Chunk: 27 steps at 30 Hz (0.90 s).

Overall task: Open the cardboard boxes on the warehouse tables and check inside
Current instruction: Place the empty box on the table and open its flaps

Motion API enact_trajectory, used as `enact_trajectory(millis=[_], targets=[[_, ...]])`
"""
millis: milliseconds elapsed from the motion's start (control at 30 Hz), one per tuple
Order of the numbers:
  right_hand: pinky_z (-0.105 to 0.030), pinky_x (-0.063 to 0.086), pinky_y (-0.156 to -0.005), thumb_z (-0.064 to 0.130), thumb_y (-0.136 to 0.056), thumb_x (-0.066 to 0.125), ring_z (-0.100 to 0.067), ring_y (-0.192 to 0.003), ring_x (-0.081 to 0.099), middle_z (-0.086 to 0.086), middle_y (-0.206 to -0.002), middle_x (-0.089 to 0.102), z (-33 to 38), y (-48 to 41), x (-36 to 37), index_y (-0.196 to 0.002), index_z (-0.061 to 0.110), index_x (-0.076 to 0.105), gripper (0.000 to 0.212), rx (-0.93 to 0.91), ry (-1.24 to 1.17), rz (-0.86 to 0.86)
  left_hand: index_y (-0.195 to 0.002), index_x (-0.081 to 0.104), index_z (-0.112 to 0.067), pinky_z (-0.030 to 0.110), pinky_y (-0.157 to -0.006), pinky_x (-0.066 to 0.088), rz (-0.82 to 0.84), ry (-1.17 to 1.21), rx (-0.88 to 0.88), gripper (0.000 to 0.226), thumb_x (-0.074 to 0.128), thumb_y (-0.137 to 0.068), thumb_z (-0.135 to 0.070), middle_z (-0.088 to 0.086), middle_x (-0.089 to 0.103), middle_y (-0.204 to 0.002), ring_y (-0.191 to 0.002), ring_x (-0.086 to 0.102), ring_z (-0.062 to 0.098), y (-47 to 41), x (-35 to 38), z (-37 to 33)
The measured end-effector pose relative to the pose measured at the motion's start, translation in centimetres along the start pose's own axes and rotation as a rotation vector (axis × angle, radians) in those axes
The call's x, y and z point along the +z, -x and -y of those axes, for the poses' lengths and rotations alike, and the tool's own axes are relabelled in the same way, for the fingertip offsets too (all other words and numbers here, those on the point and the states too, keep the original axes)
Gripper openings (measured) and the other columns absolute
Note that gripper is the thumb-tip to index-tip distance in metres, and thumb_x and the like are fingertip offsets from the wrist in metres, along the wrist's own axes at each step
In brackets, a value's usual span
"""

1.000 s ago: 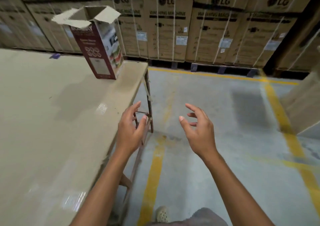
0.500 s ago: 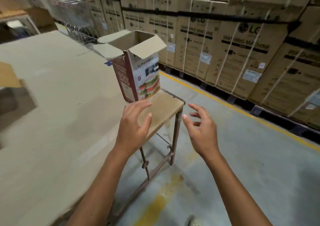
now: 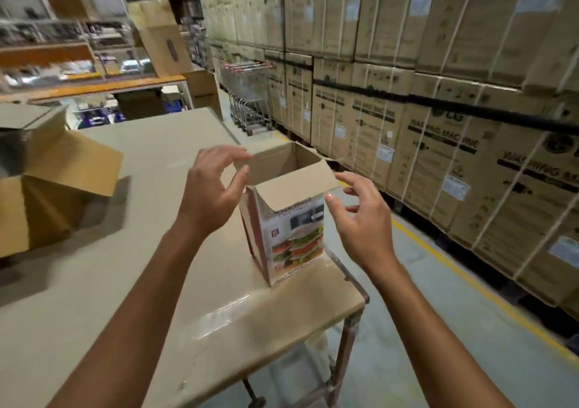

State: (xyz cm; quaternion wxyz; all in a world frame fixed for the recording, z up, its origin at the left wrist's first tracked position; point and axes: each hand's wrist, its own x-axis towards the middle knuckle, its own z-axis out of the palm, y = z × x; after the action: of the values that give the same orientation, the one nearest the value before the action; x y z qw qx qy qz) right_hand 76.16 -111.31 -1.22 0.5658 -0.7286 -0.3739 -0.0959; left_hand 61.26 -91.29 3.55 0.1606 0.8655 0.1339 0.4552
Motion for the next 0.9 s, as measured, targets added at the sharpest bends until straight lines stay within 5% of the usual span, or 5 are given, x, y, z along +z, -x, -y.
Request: enact_trajectory(millis=[100, 267, 467, 700, 900], targets=[[-0.047, 0.05, -0.099, 0.037, -0.089, 0.059, -0.017, -0.125, 0.052, 0.002, -0.133, 0.057, -0.5, -4.2, 2.2, -0.124, 0.022, 0.065, 0.039, -0.031, 0.02, 0.009, -0.114, 0.07, -0.017, 0.042, -0.097, 0.048, 0.078, -0.035, -0.061, 0.024, 0.058, -0.095, -0.024, 0.001, 0.069, -0.118, -0.114, 0.056, 0.018, -4.8, 1.6, 2.7], [-0.024, 0.031, -0.102, 0.035, -0.092, 0.064, -0.018, -0.13, 0.046, -0.001, -0.135, 0.058, -1.8, -10.1, 5.9, -0.117, 0.022, 0.069, 0.029, -0.074, 0.126, 0.1, -0.138, 0.054, -0.021, 0.035, -0.099, 0.044, 0.34, -0.114, -0.27, 0.045, 0.064, -0.095, -0.03, 0.004, 0.061, -0.131, -0.121, 0.056, 0.021, -12.4, 5.3, 6.8], [-0.042, 0.041, -0.099, 0.049, -0.088, 0.046, -0.02, -0.124, 0.048, 0.0, -0.121, 0.065, -4.8, -11.5, 11.5, -0.095, 0.02, 0.075, 0.042, -0.141, 0.147, 0.129, -0.148, 0.044, -0.015, 0.034, -0.103, 0.043, 0.792, 0.023, -0.602, 0.068, 0.074, -0.088, -0.028, 0.003, 0.055, -0.133, -0.116, 0.052, 0.016, -13.7, 9.5, 12.5], [-0.046, 0.046, -0.09, 0.034, -0.088, 0.042, -0.019, -0.112, 0.051, -0.002, -0.119, 0.062, -7.2, -15.6, 14.1, -0.073, 0.01, 0.068, 0.038, -0.211, -0.015, 0.223, -0.1, 0.065, -0.002, 0.037, -0.075, 0.049, 0.574, 0.115, -0.866, 0.014, 0.056, -0.09, -0.004, 0.012, 0.063, -0.091, -0.084, 0.059, 0.023, -10.6, 8.1, 13.1], [-0.048, 0.031, -0.116, 0.029, -0.088, 0.042, -0.017, -0.143, 0.031, -0.001, -0.146, 0.048, -4.5, -15.4, 15.1, -0.101, 0.02, 0.071, 0.033, -0.328, -0.277, 0.486, -0.112, 0.064, -0.003, 0.045, -0.085, 0.055, 0.077, 0.175, -1.089, 0.023, 0.052, -0.095, -0.013, 0.02, 0.069, -0.108, -0.1, 0.067, 0.037, -3.3, 4.9, 7.6]])
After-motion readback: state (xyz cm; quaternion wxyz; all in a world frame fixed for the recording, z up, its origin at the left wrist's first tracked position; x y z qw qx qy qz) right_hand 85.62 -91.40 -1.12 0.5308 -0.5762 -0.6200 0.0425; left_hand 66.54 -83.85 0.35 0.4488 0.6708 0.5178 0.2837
